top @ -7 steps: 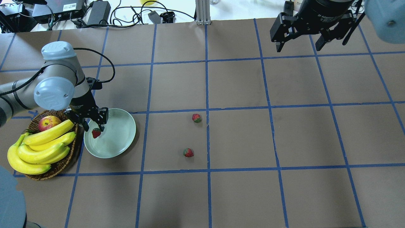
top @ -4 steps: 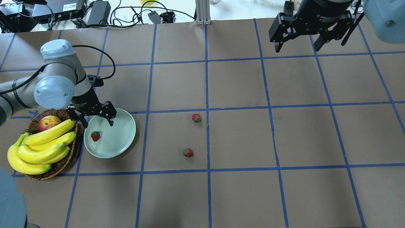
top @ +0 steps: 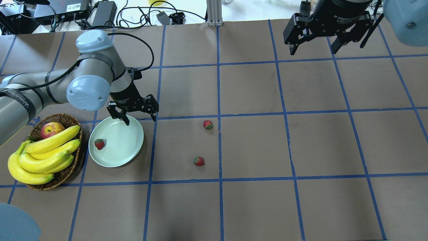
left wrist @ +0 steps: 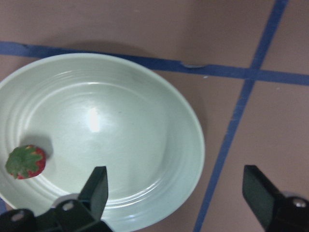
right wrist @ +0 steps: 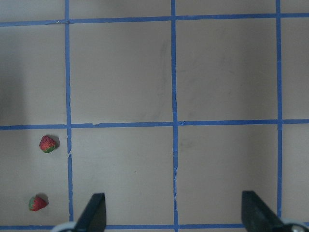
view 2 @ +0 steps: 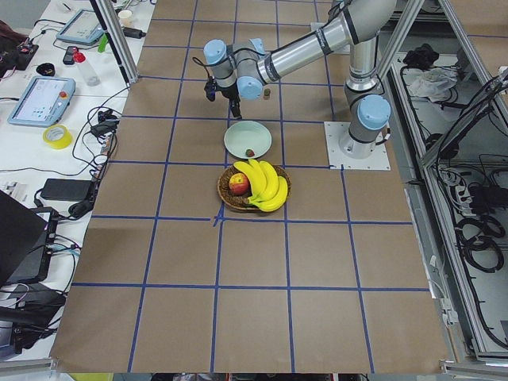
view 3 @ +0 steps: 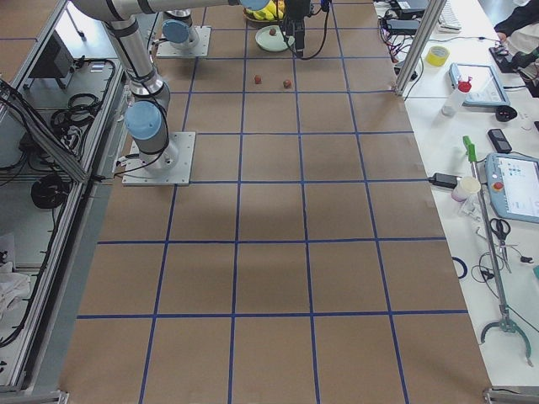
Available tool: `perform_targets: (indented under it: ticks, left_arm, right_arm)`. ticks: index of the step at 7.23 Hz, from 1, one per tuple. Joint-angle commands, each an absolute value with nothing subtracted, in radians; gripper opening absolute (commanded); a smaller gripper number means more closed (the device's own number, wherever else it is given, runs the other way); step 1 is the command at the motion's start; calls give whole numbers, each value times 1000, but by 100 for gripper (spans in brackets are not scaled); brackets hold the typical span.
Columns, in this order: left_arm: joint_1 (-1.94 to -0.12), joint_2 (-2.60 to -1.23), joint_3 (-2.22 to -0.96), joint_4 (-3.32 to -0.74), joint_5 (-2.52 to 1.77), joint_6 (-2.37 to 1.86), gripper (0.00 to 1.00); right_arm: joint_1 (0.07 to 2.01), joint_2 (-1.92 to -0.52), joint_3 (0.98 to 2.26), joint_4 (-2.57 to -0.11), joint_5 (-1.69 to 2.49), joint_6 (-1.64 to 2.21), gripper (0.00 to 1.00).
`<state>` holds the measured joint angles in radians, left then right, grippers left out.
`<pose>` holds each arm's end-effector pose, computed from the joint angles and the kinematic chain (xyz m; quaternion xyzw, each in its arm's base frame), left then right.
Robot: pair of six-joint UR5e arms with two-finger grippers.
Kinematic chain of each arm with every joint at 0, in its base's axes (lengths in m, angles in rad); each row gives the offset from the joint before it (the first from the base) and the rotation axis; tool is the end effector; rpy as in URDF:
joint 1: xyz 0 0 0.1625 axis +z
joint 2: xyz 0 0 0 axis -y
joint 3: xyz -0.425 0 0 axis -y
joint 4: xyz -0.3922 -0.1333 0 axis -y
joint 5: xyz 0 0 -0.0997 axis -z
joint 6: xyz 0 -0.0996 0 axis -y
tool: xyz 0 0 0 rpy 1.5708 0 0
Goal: Collect all strawberries into plate
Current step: 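Reach the left gripper to the strawberry nearest the robot and grasp it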
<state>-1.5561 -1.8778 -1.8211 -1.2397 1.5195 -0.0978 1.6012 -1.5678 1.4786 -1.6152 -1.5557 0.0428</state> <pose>-0.1305 -0.5381 0.2409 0.0587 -0.9916 -0.1138 0.0208 0.1501 -0.4997 0.5370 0.0057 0.9977 -0.0664 0.0100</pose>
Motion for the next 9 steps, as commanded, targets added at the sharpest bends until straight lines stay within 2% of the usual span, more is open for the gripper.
perform_targets:
  ticks: [1, 4, 7, 9]
  left_arm:
    - [-1696, -1896, -1828, -1178, 1491, -205, 100]
    - [-1791, -1902, -1845, -1170, 1439, -405, 100]
    - [-1831, -1902, -1966, -1048, 1381, -465, 100]
    - [-1874, -1901, -1976, -1051, 1394, -463, 100]
  right_arm:
    - [1601, -1568, 1479, -1615, -1555, 43, 100]
    - [1601, -1568, 1479, -1615, -1555, 43, 100]
    - [1601, -1568, 1479, -1615, -1555, 43, 100]
    - [1603, -1568, 1480, -1615, -1555, 43, 100]
